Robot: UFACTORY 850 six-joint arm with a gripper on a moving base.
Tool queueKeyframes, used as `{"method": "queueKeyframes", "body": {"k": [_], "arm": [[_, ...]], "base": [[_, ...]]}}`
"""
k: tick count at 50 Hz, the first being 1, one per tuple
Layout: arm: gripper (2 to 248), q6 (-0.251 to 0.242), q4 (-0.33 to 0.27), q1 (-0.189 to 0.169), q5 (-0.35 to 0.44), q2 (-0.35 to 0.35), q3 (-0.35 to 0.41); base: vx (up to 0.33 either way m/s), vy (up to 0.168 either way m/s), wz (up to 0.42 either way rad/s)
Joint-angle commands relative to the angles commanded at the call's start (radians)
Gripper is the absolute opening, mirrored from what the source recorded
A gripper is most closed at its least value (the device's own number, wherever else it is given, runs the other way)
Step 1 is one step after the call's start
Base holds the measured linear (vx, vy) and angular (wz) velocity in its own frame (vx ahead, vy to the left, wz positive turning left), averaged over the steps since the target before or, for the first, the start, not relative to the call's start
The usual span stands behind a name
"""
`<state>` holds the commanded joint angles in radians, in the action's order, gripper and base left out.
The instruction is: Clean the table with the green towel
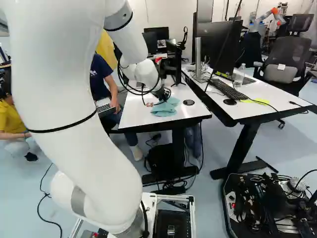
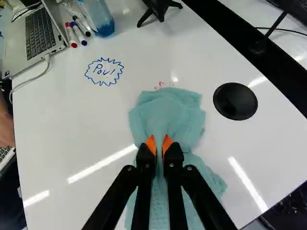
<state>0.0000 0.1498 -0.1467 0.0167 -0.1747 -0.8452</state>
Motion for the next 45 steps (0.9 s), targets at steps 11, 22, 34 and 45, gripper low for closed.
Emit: {"method": "queueKeyframes", "body": {"k": [11,22,34,45], "arm": [[36,0.0,0.0,0.003,0.0,-0.048,-0.055],[36,0.0,0.0,0.002,0.0,-0.085,-0.098],[36,0.0,0.0,0.001,0.0,-0.115,-0.124],[36,0.0,0.0,0.001,0.0,-0.144,-0.132]], "base": [[0.0,0.0,0.0],[0.0,0.0,0.0],[0.0,0.0,0.0],[0.0,0.0,0.0]]}}
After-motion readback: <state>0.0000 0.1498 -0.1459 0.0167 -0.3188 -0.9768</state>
